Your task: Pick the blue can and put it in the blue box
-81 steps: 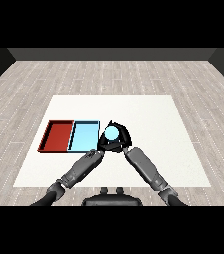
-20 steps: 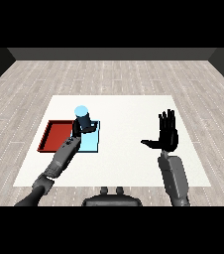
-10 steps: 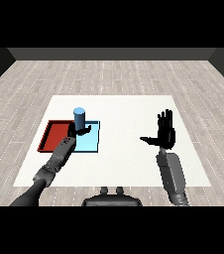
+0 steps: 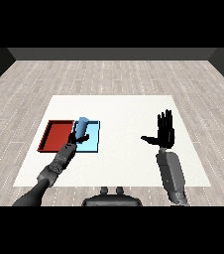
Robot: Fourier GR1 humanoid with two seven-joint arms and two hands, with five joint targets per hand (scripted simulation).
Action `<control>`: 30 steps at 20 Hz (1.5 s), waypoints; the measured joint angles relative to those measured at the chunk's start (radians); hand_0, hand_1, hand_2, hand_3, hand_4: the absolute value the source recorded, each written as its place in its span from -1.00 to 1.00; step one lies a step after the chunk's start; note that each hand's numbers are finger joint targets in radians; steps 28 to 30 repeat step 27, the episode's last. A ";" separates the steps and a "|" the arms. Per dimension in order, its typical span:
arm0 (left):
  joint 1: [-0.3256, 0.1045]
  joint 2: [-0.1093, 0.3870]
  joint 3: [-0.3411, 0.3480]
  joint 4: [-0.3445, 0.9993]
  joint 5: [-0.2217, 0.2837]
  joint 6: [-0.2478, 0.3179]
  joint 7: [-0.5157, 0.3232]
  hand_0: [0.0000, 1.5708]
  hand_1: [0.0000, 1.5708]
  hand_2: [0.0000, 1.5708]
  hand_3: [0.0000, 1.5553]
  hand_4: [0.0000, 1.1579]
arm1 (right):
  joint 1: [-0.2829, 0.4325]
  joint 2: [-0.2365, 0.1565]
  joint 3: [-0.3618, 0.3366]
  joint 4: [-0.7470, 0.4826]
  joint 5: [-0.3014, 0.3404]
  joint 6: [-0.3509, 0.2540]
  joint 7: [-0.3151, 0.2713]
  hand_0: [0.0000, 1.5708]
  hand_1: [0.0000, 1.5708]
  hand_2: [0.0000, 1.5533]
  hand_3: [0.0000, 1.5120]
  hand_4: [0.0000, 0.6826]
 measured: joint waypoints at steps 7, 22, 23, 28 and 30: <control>-0.025 -0.007 -0.032 0.043 -0.054 -0.015 0.018 -1.00 -1.00 -1.00 -1.00 -1.00 | 0.008 0.005 0.001 0.010 -0.001 0.030 -0.024 -1.00 -1.00 -1.00 -1.00 -1.00; -0.001 -0.022 0.116 -0.163 0.051 0.130 -0.336 -1.00 -1.00 -1.00 -1.00 -1.00 | -0.021 0.009 -0.004 0.014 -0.023 0.072 -0.021 -1.00 -1.00 -1.00 -1.00 -1.00; 0.005 -0.027 0.124 -0.198 0.060 0.102 -0.380 -1.00 -1.00 -1.00 -1.00 -1.00 | -0.025 0.000 -0.011 0.014 -0.029 0.078 -0.015 -1.00 -1.00 -1.00 -1.00 -1.00; 0.045 -0.044 0.137 -0.354 0.093 -0.036 -0.525 -1.00 -1.00 -1.00 -1.00 -1.00 | 0.005 -0.001 0.009 0.016 -0.010 0.090 -0.023 -1.00 -1.00 -1.00 -1.00 -1.00; 0.045 -0.044 0.137 -0.354 0.093 -0.036 -0.525 -1.00 -1.00 -1.00 -1.00 -1.00 | 0.005 -0.001 0.009 0.016 -0.010 0.090 -0.023 -1.00 -1.00 -1.00 -1.00 -1.00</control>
